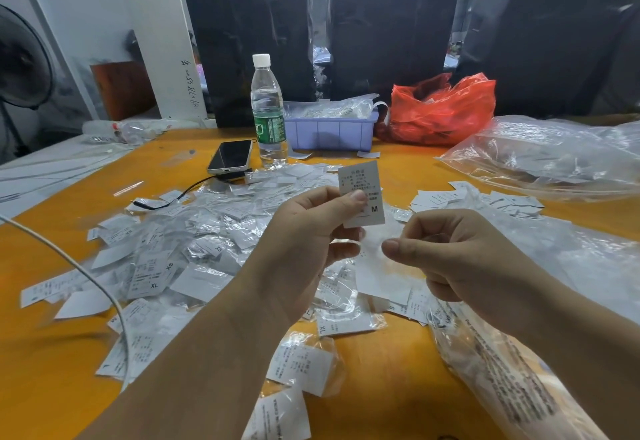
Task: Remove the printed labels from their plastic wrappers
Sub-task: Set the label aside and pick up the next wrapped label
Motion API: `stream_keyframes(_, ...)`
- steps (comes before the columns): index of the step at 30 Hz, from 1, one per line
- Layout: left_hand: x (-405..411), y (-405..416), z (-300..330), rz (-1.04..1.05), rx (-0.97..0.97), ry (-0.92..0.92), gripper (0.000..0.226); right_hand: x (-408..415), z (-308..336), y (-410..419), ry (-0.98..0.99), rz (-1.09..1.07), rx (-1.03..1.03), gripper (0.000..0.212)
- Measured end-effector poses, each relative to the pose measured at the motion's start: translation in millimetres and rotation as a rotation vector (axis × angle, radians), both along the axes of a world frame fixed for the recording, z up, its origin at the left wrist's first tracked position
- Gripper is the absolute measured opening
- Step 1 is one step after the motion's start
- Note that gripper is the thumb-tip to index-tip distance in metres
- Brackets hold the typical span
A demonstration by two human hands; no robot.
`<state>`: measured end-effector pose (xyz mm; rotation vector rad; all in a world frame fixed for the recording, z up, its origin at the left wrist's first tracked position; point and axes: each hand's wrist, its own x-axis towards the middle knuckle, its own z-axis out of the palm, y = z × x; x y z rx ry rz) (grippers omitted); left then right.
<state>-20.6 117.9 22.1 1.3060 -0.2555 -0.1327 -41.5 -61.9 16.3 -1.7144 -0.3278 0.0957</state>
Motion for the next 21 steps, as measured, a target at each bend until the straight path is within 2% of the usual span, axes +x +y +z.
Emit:
stream_keyframes(4,1.6,0.8,0.0,0.049,0.017,-0.001,0.008,-0.3,0.1,-1.0,-0.010,-0.006,0.018,0.028)
stream_keyframes(11,-0.5,-2.0,-4.1,0.104,0.187,-0.087,0.012,-1.7,1.0,0.5,-0.012,0.000,0.013,0.026)
stream_keyframes(21,2.9,2.3,-4.1,0.258,0.158,-0.087,0.009,-1.3,0.6,-1.3,-0.062,-0.041,0.009,0.027)
